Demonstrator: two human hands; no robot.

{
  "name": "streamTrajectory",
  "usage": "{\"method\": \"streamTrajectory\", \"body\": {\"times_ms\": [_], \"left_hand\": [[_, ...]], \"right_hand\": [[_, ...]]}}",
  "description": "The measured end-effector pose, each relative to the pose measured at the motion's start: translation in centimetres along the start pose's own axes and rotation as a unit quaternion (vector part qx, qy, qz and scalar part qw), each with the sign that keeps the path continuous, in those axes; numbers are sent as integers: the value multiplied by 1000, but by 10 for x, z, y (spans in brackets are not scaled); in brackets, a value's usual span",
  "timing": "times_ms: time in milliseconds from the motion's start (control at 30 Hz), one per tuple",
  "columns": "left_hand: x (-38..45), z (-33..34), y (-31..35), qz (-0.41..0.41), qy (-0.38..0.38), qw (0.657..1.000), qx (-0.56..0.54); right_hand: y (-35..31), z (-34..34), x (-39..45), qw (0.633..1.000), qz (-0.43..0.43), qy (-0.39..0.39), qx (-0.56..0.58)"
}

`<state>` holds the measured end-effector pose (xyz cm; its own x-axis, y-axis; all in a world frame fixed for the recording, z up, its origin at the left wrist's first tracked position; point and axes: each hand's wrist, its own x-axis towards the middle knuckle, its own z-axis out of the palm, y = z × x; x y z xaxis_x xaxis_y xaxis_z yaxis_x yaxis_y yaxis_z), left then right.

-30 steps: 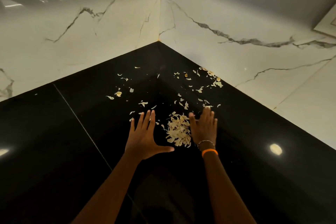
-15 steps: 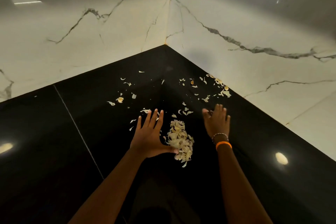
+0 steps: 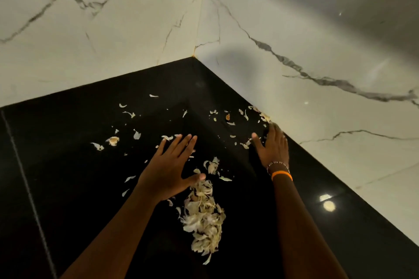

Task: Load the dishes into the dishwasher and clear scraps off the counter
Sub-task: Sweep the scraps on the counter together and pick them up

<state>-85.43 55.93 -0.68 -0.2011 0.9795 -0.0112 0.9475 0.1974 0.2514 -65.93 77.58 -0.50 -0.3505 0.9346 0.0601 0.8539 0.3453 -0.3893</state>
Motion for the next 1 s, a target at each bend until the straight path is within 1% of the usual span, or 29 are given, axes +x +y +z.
{"method": "streamTrajectory", "body": {"times_ms": [33, 100, 167, 233, 300, 367, 400, 433, 467, 533, 567, 600, 633, 667, 700, 800, 833, 867, 900, 933, 1000], "left_hand": [[-1, 1, 0, -1, 2, 1000, -2], [-3, 1, 0, -1, 3, 1000, -4], [-2, 1, 1, -2, 6, 1000, -8], [-1, 1, 1, -2, 7, 1000, -14], [-2, 1, 0, 1, 6, 1000, -16], [-2, 1, -1, -1, 4, 1000, -10], [-2, 0, 0, -3, 3, 1000, -8], [-2, -1, 1, -4, 2, 1000, -10], [-2, -2, 1, -4, -2, 1000, -12], [-2, -3, 2, -6, -7, 1000, -17], [-2, -4, 1, -8, -9, 1000, -17], [-2, -5, 1, -10, -12, 1000, -14], [-2, -5, 2, -12, -15, 1000, -11], [-3, -5, 3, -13, -15, 1000, -9], [-4, -5, 3, -14, -12, 1000, -12], [-4, -6, 3, -12, -6, 1000, -22], [-4, -6, 3, -13, -5, 1000, -23], [-5, -6, 3, -13, -6, 1000, -22], [-4, -6, 4, -12, -4, 1000, -21], [-4, -7, 4, -12, -4, 1000, -21], [-3, -7, 3, -13, -4, 1000, -26]], "right_hand": [[-1, 2, 8, 1000, -5, -6, -14], [-5, 2, 14, 1000, -15, -24, -1], [-10, 0, 8, 997, -52, -47, 21], [-19, 0, -11, 990, -102, -78, 54], [-33, 2, -42, 974, -173, -110, 93], [-41, 1, -66, 955, -246, -114, 119], [-41, 0, -69, 950, -265, -99, 131], [-38, -2, -67, 950, -262, -76, 151], [-33, -2, -57, 958, -224, -53, 173], [-28, -3, -30, 973, -91, -33, 208], [-28, -1, -16, 981, -34, -37, 187], [-30, 1, -7, 990, -9, -46, 135], [-34, 5, -1, 995, -14, -55, 79], [-42, 9, -1, 996, -43, -67, 41], [-50, 13, -5, 993, -78, -85, 32], [-70, 23, -35, 963, -209, -158, 54], [-73, 24, -44, 950, -248, -176, 68], [-71, 23, -46, 942, -269, -179, 94], [-68, 20, -39, 942, -270, -157, 123], [-62, 16, -25, 950, -260, -111, 131], [-43, 8, 15, 974, -207, -14, 93]]}}
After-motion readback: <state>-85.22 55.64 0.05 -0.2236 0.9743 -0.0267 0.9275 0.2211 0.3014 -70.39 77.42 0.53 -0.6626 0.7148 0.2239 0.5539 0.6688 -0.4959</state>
